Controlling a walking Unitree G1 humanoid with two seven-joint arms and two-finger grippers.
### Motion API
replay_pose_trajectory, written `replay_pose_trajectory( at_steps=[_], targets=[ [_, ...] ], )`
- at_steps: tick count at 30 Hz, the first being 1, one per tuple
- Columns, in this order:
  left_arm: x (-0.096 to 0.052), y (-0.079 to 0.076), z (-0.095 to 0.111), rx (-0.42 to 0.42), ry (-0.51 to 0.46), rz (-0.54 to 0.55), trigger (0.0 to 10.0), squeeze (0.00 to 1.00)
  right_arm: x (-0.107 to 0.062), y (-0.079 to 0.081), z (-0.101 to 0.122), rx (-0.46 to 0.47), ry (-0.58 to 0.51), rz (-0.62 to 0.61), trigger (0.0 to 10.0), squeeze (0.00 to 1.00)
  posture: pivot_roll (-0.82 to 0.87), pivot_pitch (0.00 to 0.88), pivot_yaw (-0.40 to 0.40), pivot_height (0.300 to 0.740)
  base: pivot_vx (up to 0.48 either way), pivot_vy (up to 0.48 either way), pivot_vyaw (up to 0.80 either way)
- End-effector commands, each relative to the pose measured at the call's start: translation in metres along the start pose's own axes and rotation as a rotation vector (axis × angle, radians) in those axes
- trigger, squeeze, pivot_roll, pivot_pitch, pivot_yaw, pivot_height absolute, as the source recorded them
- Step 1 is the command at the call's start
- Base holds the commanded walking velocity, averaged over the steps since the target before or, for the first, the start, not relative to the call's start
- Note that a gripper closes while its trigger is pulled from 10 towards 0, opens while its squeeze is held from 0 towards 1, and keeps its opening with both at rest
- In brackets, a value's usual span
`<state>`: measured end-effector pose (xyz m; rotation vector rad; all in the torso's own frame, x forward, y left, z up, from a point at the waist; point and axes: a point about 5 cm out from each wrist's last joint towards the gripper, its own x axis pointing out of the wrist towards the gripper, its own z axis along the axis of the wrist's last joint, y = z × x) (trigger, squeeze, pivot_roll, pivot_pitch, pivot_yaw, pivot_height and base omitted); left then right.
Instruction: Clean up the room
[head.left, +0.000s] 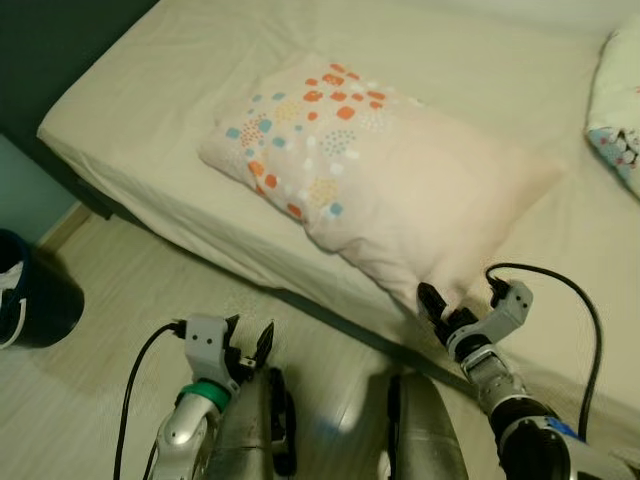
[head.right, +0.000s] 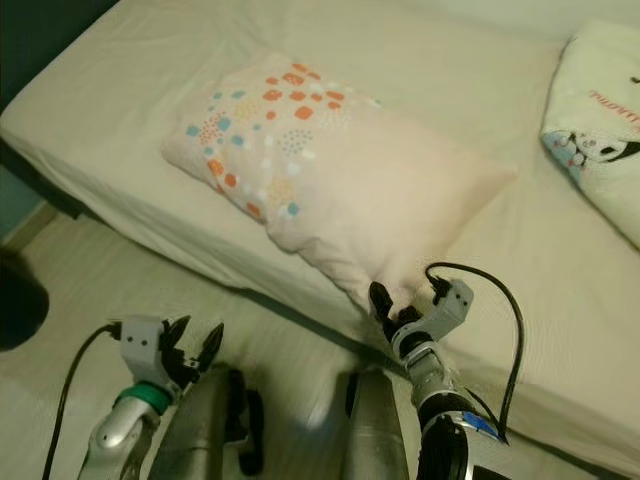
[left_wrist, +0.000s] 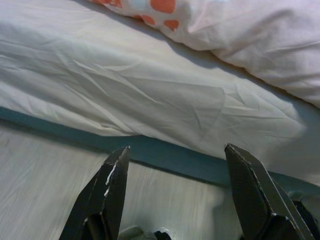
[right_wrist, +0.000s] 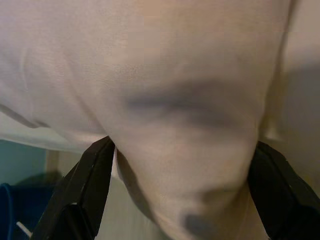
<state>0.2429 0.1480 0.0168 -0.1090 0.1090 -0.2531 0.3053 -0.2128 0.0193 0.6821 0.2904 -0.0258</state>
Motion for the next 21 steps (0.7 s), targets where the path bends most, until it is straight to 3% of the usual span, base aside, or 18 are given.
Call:
replay_pose_trajectory(
  at_steps=[1, 6, 10, 12, 15, 17, 19, 21],
  targets=[
    [-0.007, 0.0, -0.007, -0.014, 0.033, 0.002, 10.0, 0.0, -0.003, -0.004, -0.008, -0.016, 0.022, -0.022, 10.0, 0.0, 0.07, 0.283, 0.159, 0.641, 0.0, 0.0, 0.0],
    [-0.011, -0.011, -0.003, -0.032, 0.021, -0.039, 10.0, 0.0, 0.0, 0.004, 0.0, -0.073, -0.016, 0.037, 10.0, 0.0, 0.04, 0.261, 0.208, 0.641, 0.0, 0.0, 0.0],
    [-0.001, -0.018, 0.004, -0.029, 0.018, -0.108, 10.0, 0.0, 0.003, 0.008, 0.015, -0.08, -0.075, 0.08, 10.0, 0.0, -0.02, 0.26, 0.234, 0.641, 0.0, 0.0, 0.0],
    [0.009, -0.01, 0.008, -0.009, 0.024, -0.115, 10.0, 0.0, 0.005, 0.017, 0.011, -0.072, -0.087, 0.125, 10.0, 0.0, -0.04, 0.249, 0.225, 0.641, 0.0, 0.0, 0.0],
    [0.012, -0.003, 0.01, -0.01, 0.024, -0.094, 10.0, 0.0, 0.005, 0.022, 0.003, -0.077, -0.074, 0.135, 10.0, 0.0, -0.04, 0.234, 0.218, 0.641, 0.0, 0.0, 0.0],
    [0.015, 0.007, 0.015, 0.001, 0.022, -0.067, 10.0, 0.0, 0.005, 0.027, -0.009, -0.092, -0.047, 0.14, 10.0, 0.0, -0.03, 0.218, 0.189, 0.641, 0.0, 0.0, 0.0],
    [0.017, 0.02, 0.018, 0.013, 0.023, -0.027, 10.0, 0.0, 0.003, 0.027, -0.02, -0.104, -0.005, 0.13, 10.0, 0.0, -0.05, 0.186, 0.209, 0.641, 0.0, 0.0, 0.0],
    [0.017, 0.02, 0.018, 0.013, 0.023, -0.027, 10.0, 0.0, 0.003, 0.027, -0.02, -0.104, -0.005, 0.13, 10.0, 0.0, -0.05, 0.186, 0.209, 0.641, 0.0, 0.0, 0.0]
  ],
)
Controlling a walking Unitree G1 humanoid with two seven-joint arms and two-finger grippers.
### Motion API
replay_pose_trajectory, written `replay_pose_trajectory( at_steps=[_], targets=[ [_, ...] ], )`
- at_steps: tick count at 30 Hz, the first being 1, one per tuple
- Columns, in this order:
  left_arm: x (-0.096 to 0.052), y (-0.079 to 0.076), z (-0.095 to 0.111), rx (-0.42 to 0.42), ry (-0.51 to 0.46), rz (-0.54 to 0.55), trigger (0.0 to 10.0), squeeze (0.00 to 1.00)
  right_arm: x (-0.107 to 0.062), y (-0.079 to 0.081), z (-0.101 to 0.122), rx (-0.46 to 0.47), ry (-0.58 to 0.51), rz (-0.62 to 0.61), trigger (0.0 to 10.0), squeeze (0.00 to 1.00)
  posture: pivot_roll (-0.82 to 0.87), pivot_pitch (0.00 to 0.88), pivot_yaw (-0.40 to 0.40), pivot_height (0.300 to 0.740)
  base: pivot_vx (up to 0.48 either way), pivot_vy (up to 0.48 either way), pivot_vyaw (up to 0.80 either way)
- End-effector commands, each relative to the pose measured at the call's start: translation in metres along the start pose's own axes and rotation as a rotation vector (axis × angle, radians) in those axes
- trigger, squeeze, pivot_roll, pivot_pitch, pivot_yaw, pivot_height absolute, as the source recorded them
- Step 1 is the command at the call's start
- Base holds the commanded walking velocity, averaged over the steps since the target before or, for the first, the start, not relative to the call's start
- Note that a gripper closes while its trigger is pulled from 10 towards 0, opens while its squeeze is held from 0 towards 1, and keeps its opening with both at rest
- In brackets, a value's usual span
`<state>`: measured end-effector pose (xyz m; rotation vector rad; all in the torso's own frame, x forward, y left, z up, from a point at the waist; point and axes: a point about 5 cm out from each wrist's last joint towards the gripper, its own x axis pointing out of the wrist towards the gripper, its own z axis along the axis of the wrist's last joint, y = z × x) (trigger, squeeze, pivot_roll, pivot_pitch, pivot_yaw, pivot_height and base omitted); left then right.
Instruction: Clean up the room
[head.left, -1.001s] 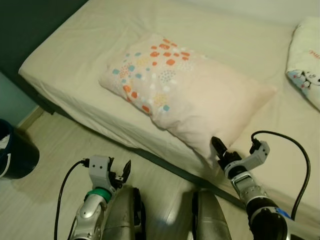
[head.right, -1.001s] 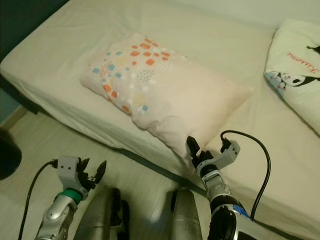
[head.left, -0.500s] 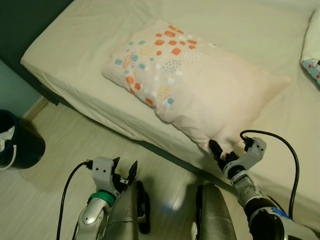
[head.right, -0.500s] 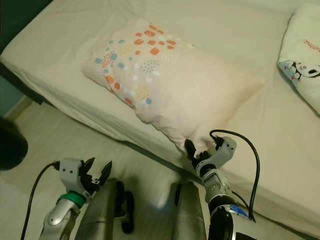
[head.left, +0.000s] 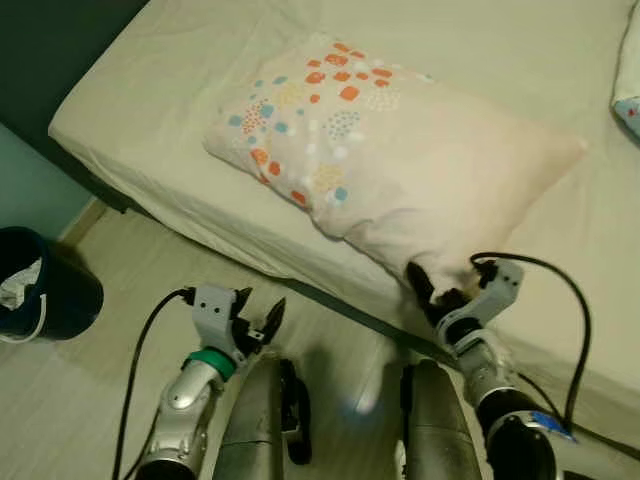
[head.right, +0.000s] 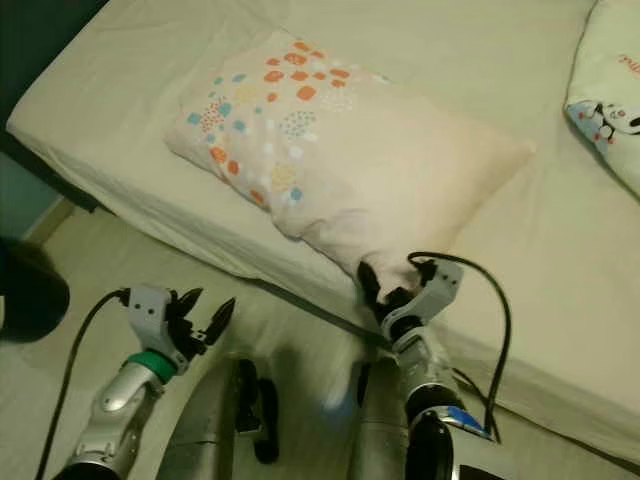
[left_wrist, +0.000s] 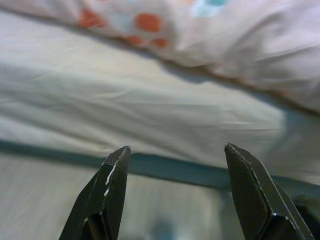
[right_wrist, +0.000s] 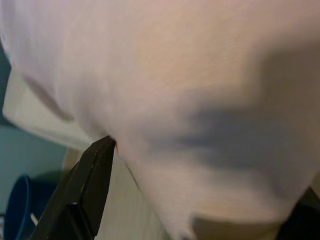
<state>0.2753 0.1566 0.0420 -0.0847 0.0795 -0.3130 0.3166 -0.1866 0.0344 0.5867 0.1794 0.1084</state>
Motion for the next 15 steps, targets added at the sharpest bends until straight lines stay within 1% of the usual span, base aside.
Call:
replay_pose_trajectory(
  at_steps=[1, 6, 8, 9, 10, 11, 12, 13, 15],
  targets=[
    [-0.01, 0.01, -0.012, -0.031, 0.051, 0.041, 10.0, 0.0, -0.009, -0.001, -0.024, -0.004, 0.086, -0.014, 10.0, 0.0, -0.07, 0.173, 0.208, 0.641, 0.0, 0.0, 0.0],
    [-0.007, 0.014, -0.013, -0.033, 0.073, 0.044, 10.0, 0.0, -0.011, -0.001, -0.028, 0.011, 0.068, -0.053, 10.0, 0.0, -0.07, 0.162, 0.211, 0.641, 0.0, 0.0, 0.0],
    [-0.005, 0.016, -0.012, -0.018, 0.077, 0.04, 10.0, 0.0, -0.012, -0.002, -0.029, 0.016, 0.061, -0.077, 10.0, 0.0, -0.06, 0.153, 0.211, 0.641, 0.0, 0.0, 0.0],
    [-0.005, 0.018, -0.011, -0.012, 0.076, 0.042, 10.0, 0.0, -0.014, -0.004, -0.031, 0.029, 0.056, -0.102, 10.0, 0.0, -0.05, 0.144, 0.217, 0.641, 0.0, 0.0, 0.0],
    [-0.005, 0.018, -0.011, -0.012, 0.076, 0.042, 10.0, 0.0, -0.014, -0.004, -0.031, 0.029, 0.056, -0.102, 10.0, 0.0, -0.05, 0.144, 0.217, 0.641, 0.0, 0.0, 0.0],
    [-0.006, 0.021, -0.011, -0.009, 0.08, 0.046, 10.0, 0.0, -0.017, -0.008, -0.035, 0.03, 0.056, -0.14, 10.0, 0.0, -0.05, 0.143, 0.22, 0.641, 0.0, 0.0, 0.0],
    [-0.006, 0.021, -0.011, -0.009, 0.08, 0.046, 10.0, 0.0, -0.017, -0.008, -0.035, 0.03, 0.056, -0.14, 10.0, 0.0, -0.05, 0.143, 0.22, 0.641, 0.0, 0.0, 0.0],
    [-0.006, 0.024, -0.012, -0.01, 0.088, 0.053, 10.0, 0.0, -0.019, -0.01, -0.036, 0.045, 0.049, -0.17, 10.0, 0.0, -0.05, 0.139, 0.221, 0.641, 0.0, 0.0, 0.0],
    [-0.006, 0.025, -0.013, -0.012, 0.091, 0.057, 10.0, 0.0, -0.02, -0.011, -0.037, 0.049, 0.048, -0.18, 10.0, 0.0, -0.05, 0.139, 0.221, 0.641, 0.0, 0.0, 0.0]
  ],
)
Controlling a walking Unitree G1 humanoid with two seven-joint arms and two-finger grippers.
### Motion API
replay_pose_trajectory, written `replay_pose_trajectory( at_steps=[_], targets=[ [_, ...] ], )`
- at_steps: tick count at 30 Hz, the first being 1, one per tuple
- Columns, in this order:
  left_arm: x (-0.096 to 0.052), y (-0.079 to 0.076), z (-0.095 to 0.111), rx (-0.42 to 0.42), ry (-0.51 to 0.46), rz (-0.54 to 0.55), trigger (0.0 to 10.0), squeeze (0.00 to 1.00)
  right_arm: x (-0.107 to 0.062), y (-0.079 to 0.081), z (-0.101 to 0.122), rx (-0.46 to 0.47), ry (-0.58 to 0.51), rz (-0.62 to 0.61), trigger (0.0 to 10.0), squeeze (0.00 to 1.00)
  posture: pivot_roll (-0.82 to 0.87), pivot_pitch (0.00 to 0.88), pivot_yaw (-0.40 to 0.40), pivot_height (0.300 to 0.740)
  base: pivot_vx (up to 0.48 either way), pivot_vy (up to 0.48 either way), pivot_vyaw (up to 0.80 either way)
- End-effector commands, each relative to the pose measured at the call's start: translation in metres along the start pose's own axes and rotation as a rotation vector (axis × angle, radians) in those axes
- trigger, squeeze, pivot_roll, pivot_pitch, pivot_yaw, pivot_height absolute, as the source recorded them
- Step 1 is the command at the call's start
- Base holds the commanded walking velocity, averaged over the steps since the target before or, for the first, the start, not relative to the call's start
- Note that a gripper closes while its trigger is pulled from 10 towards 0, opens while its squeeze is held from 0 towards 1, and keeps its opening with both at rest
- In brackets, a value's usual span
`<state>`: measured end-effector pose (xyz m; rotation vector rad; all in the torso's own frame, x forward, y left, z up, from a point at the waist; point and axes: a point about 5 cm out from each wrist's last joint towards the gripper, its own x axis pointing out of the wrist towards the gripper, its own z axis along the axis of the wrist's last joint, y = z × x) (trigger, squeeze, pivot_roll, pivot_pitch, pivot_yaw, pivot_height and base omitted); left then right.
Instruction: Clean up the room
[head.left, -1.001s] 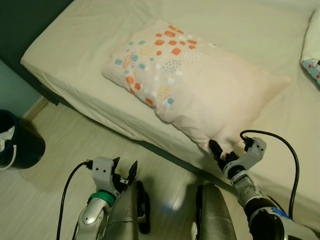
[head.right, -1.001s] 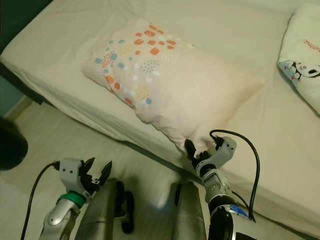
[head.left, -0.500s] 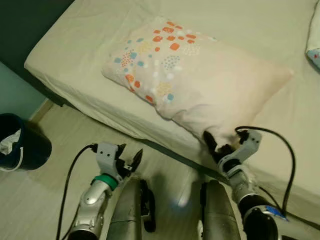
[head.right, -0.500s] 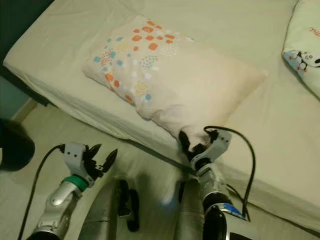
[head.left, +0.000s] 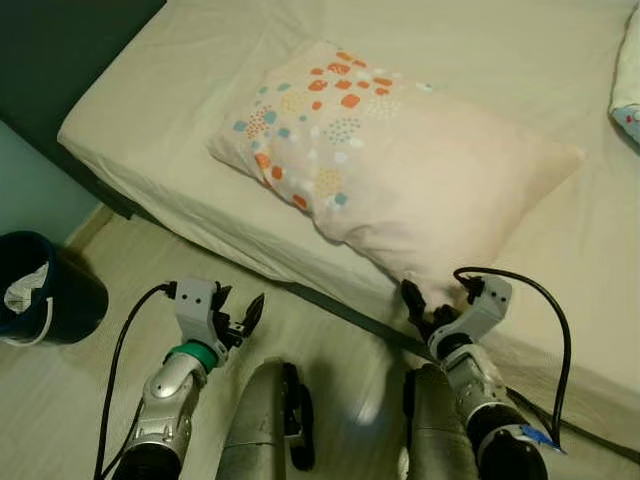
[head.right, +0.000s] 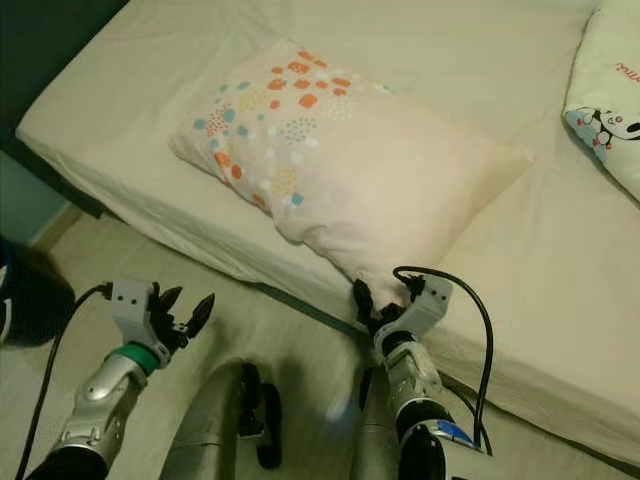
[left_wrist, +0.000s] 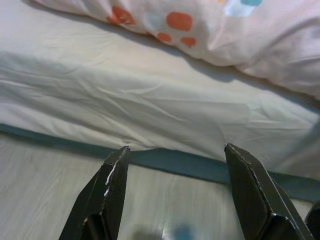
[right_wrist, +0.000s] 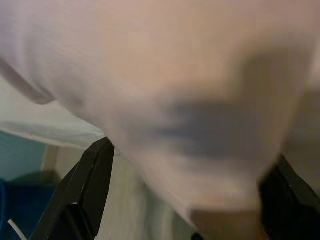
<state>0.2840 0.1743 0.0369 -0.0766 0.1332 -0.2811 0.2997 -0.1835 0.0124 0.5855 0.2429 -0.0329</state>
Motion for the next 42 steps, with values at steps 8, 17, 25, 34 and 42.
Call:
replay_pose_trajectory(
  at_steps=[8, 17, 25, 34, 42],
  targets=[
    [0.001, -0.004, -0.012, -0.031, 0.045, 0.01, 10.0, 0.0, -0.009, -0.011, -0.021, 0.0, 0.123, -0.103, 10.0, 0.0, -0.08, 0.132, 0.211, 0.641, 0.0, 0.0, 0.0],
    [-0.001, -0.011, -0.025, -0.047, 0.083, -0.008, 10.0, 0.0, -0.009, -0.014, -0.017, -0.054, 0.118, -0.116, 10.0, 0.0, -0.1, 0.138, 0.214, 0.606, 0.0, 0.0, 0.0],
    [-0.002, -0.015, -0.031, -0.05, 0.109, -0.025, 10.0, 0.0, 0.012, 0.022, 0.013, -0.015, 0.005, 0.133, 10.0, 0.0, -0.13, 0.128, 0.213, 0.566, 0.0, 0.0, 0.0],
    [0.005, -0.024, -0.033, -0.044, 0.133, -0.064, 10.0, 0.0, 0.018, 0.056, 0.058, 0.223, -0.079, 0.515, 10.0, 0.0, -0.17, 0.111, 0.223, 0.536, 0.0, 0.0, 0.0],
    [0.011, -0.029, -0.029, -0.037, 0.126, -0.087, 10.0, 0.0, 0.019, 0.041, 0.085, 0.175, -0.181, 0.419, 10.0, 0.0, -0.17, 0.107, 0.228, 0.516, 0.0, 0.0, 0.0]
  ],
)
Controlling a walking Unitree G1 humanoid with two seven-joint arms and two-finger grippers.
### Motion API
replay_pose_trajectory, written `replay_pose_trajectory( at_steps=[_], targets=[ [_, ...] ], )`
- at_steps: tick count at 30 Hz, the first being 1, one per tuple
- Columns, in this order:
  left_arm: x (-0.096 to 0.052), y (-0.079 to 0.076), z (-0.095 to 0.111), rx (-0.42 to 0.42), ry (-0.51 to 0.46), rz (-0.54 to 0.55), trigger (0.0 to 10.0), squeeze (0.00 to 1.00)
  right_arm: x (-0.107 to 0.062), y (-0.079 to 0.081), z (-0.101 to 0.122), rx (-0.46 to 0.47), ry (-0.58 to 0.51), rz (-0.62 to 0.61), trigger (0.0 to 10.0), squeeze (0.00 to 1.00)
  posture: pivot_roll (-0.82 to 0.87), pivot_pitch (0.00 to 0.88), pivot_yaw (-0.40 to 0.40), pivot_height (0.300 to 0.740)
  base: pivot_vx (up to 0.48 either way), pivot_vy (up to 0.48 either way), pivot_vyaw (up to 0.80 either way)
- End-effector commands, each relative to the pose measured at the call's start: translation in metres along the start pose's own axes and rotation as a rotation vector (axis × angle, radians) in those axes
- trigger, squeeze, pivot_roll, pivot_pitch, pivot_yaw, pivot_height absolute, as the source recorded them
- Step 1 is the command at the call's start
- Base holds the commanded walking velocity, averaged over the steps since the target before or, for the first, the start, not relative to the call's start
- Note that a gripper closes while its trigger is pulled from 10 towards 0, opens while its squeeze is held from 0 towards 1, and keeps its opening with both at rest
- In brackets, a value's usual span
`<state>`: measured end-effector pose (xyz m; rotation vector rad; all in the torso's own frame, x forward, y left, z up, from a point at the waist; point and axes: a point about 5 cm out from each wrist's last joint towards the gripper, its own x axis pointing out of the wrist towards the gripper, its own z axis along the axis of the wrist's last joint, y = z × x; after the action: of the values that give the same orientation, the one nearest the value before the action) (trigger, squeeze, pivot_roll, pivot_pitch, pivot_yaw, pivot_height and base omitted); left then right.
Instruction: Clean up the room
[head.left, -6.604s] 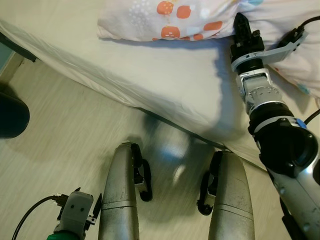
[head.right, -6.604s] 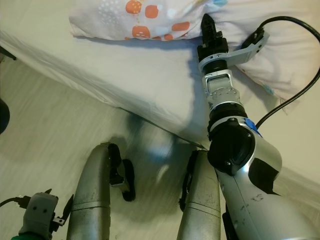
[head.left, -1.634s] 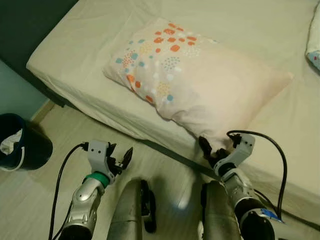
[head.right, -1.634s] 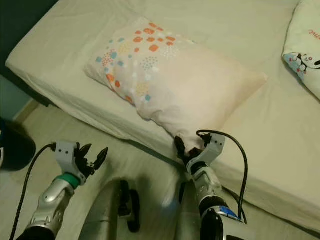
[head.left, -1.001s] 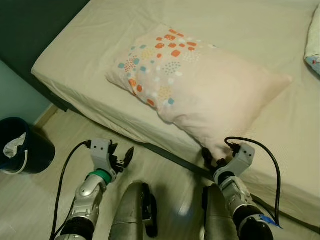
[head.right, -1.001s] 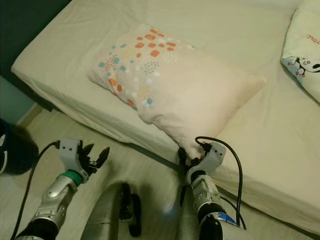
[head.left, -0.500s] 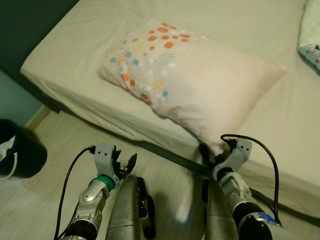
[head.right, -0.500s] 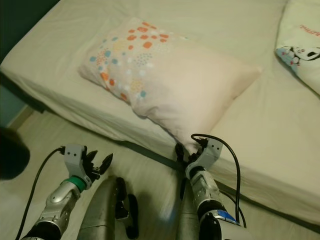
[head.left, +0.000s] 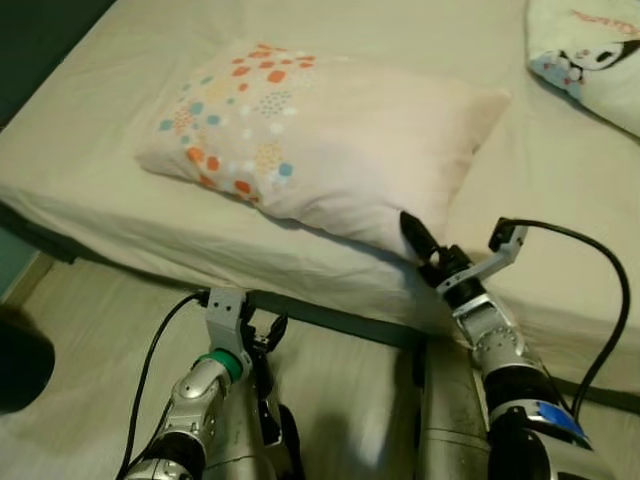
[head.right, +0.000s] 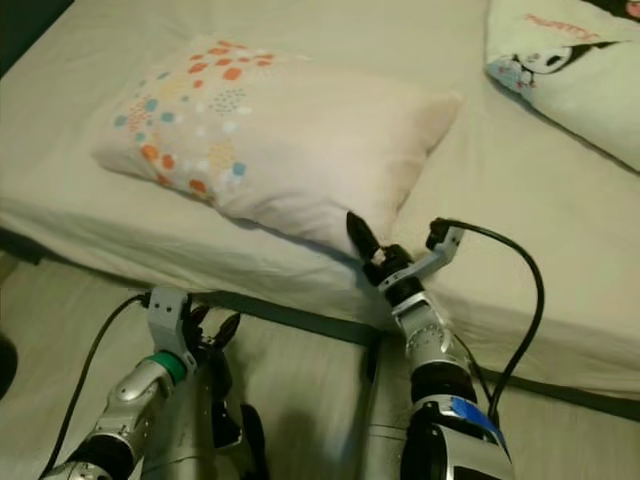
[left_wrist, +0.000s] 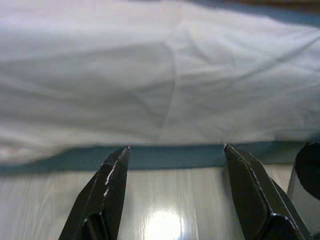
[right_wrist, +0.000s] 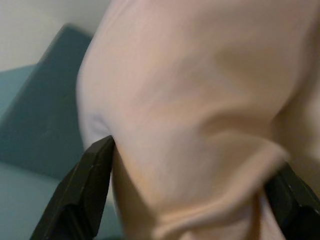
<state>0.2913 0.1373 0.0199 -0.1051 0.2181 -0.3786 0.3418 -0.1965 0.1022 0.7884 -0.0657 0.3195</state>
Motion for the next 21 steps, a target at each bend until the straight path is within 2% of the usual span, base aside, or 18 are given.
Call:
replay_pose_trajectory(
  at_steps=[1, 2, 5, 11, 13, 17, 21],
  targets=[
    [-0.006, 0.003, -0.01, -0.002, 0.037, 0.007, 10.0, 0.0, -0.003, -0.006, 0.005, -0.012, -0.034, -0.063, 10.0, 0.0, -0.17, 0.109, 0.229, 0.511, 0.0, 0.0, 0.0],
    [-0.006, 0.003, -0.008, 0.009, 0.03, 0.002, 10.0, 0.0, -0.004, -0.011, 0.011, -0.013, -0.058, -0.103, 10.0, 0.0, -0.16, 0.12, 0.235, 0.506, 0.0, 0.0, 0.0],
    [-0.008, 0.004, -0.007, 0.027, 0.018, -0.009, 10.0, 0.0, -0.007, -0.015, 0.017, 0.004, -0.067, -0.122, 10.0, 0.0, -0.15, 0.132, 0.24, 0.491, 0.0, 0.0, 0.0],
    [-0.015, 0.007, -0.009, 0.041, 0.004, -0.009, 10.0, 0.0, -0.004, -0.011, 0.006, 0.04, -0.037, -0.093, 10.0, 0.0, -0.13, 0.155, 0.249, 0.471, 0.0, 0.0, 0.0],
    [-0.018, 0.007, -0.009, 0.046, -0.002, -0.01, 10.0, 0.0, -0.002, -0.008, 0.002, 0.051, -0.025, -0.062, 10.0, 0.0, -0.1, 0.176, 0.254, 0.466, 0.0, 0.0, 0.0],
    [-0.031, 0.009, -0.019, 0.063, 0.012, 0.003, 10.0, 0.0, 0.012, 0.012, -0.01, 0.1, 0.031, 0.087, 10.0, 0.0, -0.07, 0.198, 0.265, 0.446, 0.0, 0.0, 0.0],
    [-0.038, 0.008, -0.025, 0.069, 0.026, 0.003, 10.0, 0.0, 0.02, 0.022, -0.01, 0.091, 0.047, 0.149, 10.0, 0.0, -0.05, 0.207, 0.261, 0.431, 0.0, 0.0, 0.0]
  ],
)
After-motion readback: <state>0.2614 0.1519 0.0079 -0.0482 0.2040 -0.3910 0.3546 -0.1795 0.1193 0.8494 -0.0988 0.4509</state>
